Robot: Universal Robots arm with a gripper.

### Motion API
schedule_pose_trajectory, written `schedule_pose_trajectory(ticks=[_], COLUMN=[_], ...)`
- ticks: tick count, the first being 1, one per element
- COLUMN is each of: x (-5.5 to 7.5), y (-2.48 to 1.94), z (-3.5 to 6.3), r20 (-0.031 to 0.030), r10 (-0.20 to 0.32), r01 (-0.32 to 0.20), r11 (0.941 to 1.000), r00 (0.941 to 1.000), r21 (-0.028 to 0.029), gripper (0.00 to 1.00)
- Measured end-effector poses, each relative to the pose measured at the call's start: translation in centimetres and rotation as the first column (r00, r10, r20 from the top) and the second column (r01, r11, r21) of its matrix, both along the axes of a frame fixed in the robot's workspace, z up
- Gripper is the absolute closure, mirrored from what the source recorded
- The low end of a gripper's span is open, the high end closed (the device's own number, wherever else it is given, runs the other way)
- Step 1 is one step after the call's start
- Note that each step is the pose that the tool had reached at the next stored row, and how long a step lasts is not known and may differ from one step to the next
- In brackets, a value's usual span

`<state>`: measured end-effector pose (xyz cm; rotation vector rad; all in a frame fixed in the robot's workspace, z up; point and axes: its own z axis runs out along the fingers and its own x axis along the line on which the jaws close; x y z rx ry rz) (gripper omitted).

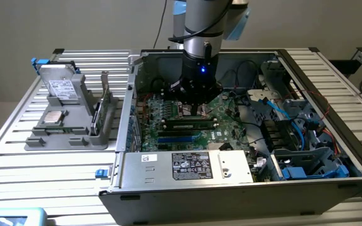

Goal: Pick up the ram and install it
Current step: 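Press down the ram until it locks into place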

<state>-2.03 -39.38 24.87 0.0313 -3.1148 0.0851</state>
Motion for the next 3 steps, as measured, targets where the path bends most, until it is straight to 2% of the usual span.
schedule_pose_trajectory(ticks=[3], x=[0.0], y=[0.0], z=[0.0], r20=[0.0], r10=[0.0], r01=[0.0], r11=[1.0], r00=[1.0], r21=[0.0], gripper=[0.89])
